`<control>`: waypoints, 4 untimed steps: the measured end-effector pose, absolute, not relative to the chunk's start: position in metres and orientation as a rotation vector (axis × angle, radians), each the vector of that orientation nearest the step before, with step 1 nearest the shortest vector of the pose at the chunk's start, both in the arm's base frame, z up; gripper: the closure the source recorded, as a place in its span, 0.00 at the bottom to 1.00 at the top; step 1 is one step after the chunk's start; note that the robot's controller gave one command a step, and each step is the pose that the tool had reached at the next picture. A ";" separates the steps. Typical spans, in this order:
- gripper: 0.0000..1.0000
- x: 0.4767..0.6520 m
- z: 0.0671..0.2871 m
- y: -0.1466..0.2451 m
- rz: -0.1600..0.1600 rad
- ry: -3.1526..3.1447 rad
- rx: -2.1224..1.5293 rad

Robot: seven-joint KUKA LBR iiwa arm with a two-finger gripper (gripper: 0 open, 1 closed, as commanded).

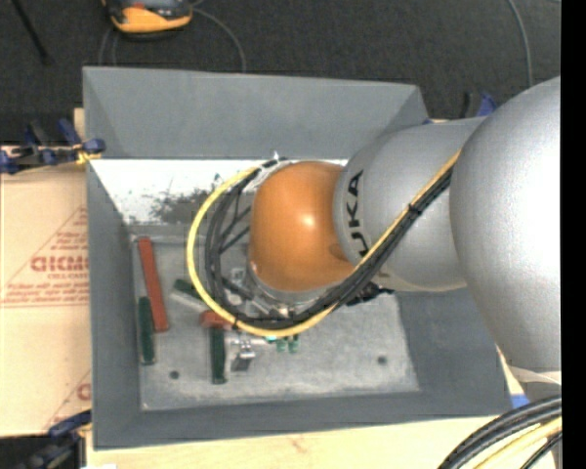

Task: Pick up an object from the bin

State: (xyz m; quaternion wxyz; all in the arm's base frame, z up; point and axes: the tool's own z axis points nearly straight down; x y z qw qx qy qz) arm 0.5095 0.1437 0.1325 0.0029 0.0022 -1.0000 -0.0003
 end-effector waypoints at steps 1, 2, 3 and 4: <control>0.00 0.512 0.137 0.143 -0.003 -3.143 0.000; 0.00 0.543 0.109 0.148 -0.007 -3.148 -0.131; 0.00 0.548 0.101 0.148 -0.005 -3.141 -0.196; 0.00 0.608 0.101 0.123 0.000 -3.142 -0.168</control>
Offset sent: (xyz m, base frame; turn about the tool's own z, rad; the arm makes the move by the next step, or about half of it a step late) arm 0.0613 0.0081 -0.0625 0.1749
